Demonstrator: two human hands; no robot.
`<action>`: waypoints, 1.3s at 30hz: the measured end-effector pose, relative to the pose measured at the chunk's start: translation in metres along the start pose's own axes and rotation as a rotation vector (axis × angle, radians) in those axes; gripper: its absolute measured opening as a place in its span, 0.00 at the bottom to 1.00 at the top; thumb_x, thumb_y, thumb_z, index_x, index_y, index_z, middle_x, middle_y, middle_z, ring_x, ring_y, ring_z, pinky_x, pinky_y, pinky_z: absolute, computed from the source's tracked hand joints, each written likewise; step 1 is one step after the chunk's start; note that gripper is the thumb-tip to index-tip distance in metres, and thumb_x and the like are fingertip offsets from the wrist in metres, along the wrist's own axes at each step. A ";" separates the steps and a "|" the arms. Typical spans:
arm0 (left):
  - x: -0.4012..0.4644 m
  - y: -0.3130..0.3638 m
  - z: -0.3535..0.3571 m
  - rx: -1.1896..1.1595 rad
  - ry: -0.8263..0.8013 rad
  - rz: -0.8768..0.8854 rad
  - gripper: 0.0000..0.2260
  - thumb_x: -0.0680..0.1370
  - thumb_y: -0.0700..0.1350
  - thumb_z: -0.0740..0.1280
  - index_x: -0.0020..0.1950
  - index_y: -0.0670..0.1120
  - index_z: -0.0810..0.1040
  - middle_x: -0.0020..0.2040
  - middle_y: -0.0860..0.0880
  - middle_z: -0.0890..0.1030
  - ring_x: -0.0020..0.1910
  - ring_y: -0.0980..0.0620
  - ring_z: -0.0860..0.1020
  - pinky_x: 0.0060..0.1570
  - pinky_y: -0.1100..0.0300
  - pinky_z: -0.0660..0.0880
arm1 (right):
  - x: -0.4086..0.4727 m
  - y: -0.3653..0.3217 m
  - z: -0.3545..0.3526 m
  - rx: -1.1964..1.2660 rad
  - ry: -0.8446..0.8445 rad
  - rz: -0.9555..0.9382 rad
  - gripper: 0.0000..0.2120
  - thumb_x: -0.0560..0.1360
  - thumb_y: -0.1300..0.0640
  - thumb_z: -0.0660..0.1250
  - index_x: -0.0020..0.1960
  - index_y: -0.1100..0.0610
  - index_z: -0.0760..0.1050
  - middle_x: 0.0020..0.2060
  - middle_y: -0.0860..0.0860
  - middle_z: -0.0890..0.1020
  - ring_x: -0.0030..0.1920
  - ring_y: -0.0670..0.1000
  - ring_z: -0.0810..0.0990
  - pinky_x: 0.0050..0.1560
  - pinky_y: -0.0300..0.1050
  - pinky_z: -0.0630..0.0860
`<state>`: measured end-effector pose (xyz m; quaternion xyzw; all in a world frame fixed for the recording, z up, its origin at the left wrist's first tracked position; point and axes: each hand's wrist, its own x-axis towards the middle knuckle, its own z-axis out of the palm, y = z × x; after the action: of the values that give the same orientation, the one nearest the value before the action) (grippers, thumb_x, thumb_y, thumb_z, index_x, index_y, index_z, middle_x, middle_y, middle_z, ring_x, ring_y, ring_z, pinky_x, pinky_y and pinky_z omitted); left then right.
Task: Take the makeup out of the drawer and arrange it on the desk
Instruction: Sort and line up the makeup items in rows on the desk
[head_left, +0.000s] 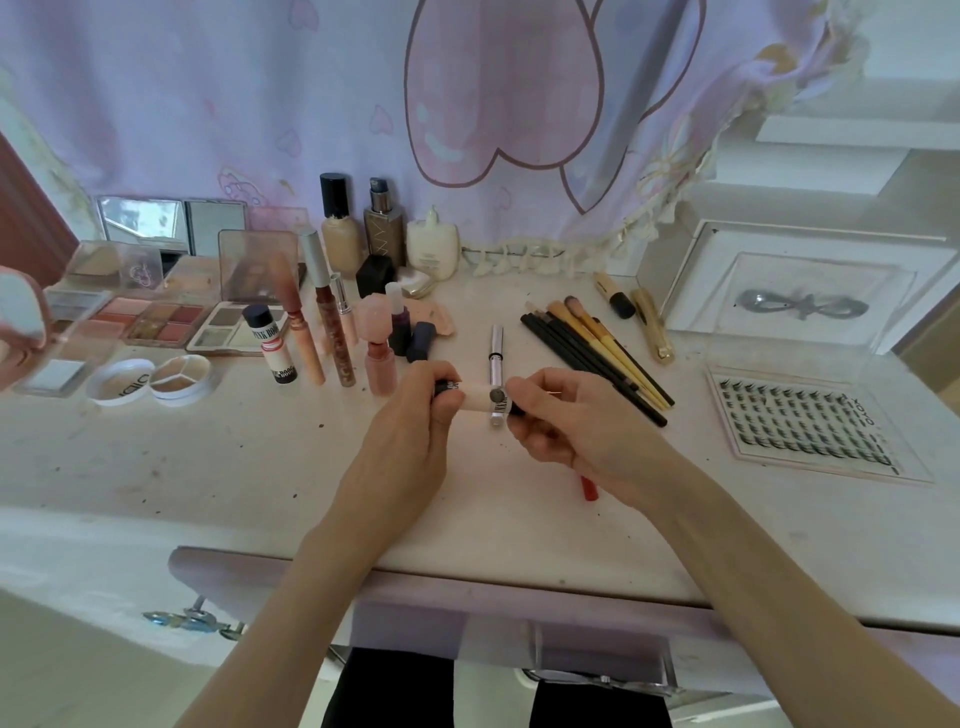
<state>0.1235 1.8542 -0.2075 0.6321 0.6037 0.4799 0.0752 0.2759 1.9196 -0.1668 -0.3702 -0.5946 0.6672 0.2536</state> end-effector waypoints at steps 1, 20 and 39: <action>0.000 0.000 0.000 -0.006 0.000 -0.002 0.09 0.77 0.51 0.51 0.49 0.48 0.66 0.33 0.55 0.67 0.32 0.60 0.70 0.31 0.68 0.65 | 0.000 0.002 0.002 -0.032 0.014 -0.027 0.09 0.77 0.57 0.63 0.42 0.61 0.74 0.27 0.50 0.77 0.25 0.46 0.68 0.25 0.33 0.66; 0.000 -0.003 -0.002 -0.063 -0.139 -0.109 0.06 0.72 0.58 0.56 0.43 0.57 0.63 0.32 0.54 0.69 0.31 0.63 0.70 0.33 0.72 0.67 | 0.008 -0.001 -0.001 -0.224 0.066 -0.291 0.03 0.76 0.62 0.64 0.47 0.57 0.76 0.29 0.47 0.76 0.25 0.42 0.69 0.26 0.32 0.66; 0.001 -0.003 -0.002 -0.043 -0.238 -0.220 0.12 0.78 0.55 0.50 0.38 0.54 0.65 0.33 0.51 0.72 0.29 0.58 0.68 0.32 0.64 0.64 | 0.022 -0.008 0.008 -0.504 0.148 -0.258 0.10 0.74 0.48 0.66 0.40 0.54 0.74 0.23 0.43 0.73 0.22 0.40 0.68 0.28 0.33 0.64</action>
<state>0.1197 1.8550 -0.2076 0.6128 0.6458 0.4033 0.2115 0.2560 1.9329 -0.1634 -0.3904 -0.7636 0.4318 0.2794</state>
